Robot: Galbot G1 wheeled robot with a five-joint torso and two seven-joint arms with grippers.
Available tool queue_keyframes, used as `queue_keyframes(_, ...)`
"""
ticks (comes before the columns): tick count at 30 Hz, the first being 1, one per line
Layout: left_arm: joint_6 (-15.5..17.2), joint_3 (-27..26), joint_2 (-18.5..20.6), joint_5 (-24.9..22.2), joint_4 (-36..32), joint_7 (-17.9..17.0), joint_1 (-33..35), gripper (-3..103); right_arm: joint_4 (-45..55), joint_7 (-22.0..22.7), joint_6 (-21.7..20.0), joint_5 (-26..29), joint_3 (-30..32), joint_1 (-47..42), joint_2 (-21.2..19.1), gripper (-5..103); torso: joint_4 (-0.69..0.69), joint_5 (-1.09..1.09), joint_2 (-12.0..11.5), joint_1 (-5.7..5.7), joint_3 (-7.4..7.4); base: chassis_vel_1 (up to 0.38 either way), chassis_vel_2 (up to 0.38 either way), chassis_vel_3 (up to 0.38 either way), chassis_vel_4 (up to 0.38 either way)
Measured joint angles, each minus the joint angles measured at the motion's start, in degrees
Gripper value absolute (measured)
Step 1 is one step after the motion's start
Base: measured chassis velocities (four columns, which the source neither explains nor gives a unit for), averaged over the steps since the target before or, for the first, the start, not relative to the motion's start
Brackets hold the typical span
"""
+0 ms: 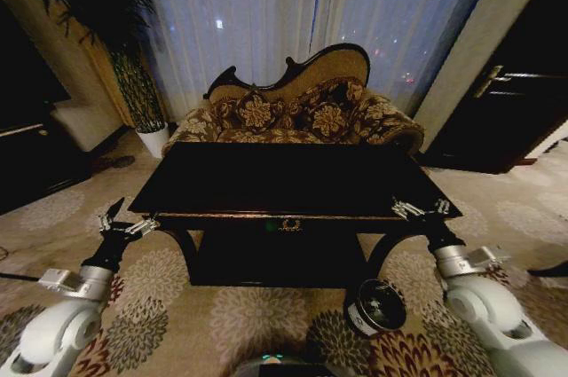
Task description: Move to the front of the table and place the trash on the table into the trash bin.
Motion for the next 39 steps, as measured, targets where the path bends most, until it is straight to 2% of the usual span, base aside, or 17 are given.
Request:
queue_keyframes(11, 0.00, 0.00, 0.00, 0.00, 0.00, 0.00, 0.00, 100, -0.03, -0.03, 0.05, 0.00, 0.04, -0.02, 0.02, 100, 0.00, 0.00, 0.00, 0.02, 0.01, 0.125, -0.111, -0.135, 0.140)
queue_keyframes(39, 0.00, 0.00, 0.00, 0.00, 0.00, 0.00, 0.00, 100, -0.03, -0.04, 0.11, 0.00, 0.07, -0.04, 0.03, 100, 0.00, 0.00, 0.01, -0.01, 0.00, 0.244, -0.245, -0.235, 0.235)
